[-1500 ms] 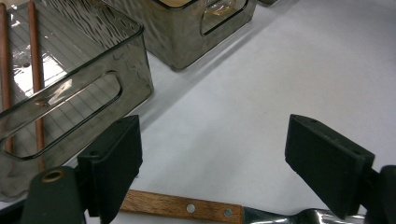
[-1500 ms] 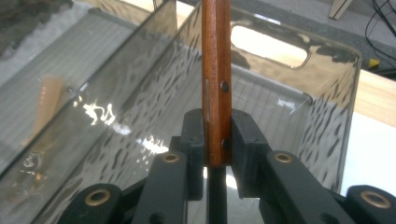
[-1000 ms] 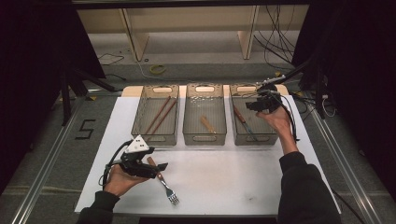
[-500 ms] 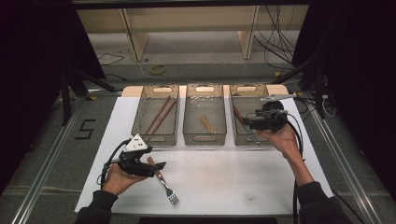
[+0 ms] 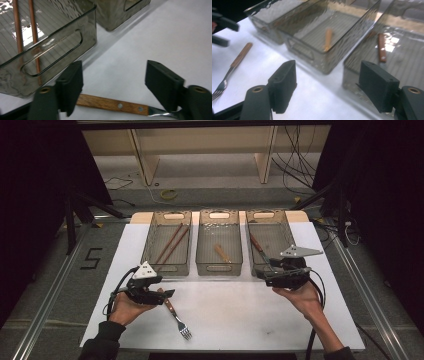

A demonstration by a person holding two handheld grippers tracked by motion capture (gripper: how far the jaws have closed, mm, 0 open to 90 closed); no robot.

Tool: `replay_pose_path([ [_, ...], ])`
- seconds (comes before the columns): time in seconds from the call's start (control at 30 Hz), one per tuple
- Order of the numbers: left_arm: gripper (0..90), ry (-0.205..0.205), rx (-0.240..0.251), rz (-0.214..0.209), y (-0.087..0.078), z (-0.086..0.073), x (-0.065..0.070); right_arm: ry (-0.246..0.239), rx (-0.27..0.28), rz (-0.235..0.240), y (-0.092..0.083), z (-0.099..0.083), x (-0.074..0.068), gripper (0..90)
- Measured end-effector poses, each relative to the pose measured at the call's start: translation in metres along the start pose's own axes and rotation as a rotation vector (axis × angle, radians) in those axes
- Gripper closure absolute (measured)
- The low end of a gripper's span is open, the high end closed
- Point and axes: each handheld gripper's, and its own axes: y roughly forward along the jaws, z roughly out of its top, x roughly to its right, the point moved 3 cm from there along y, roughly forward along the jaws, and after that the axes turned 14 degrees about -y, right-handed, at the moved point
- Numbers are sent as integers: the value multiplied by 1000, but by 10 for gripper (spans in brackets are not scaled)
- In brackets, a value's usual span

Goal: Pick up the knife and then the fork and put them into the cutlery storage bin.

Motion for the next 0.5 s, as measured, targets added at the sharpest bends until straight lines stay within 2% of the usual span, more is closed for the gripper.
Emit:
replay_pose_path([
  [0.1,450,-13,-23,9,6,0,-3,-8,5,7,0,-7,-9,305],
  [0.3,701,20,-79,36,19,-1,-5,-4,17,36,-1,-19,-21,304],
  [0.5,883,40,-137,50,30,0,-9,-6,12,54,-1,-26,-30,304],
])
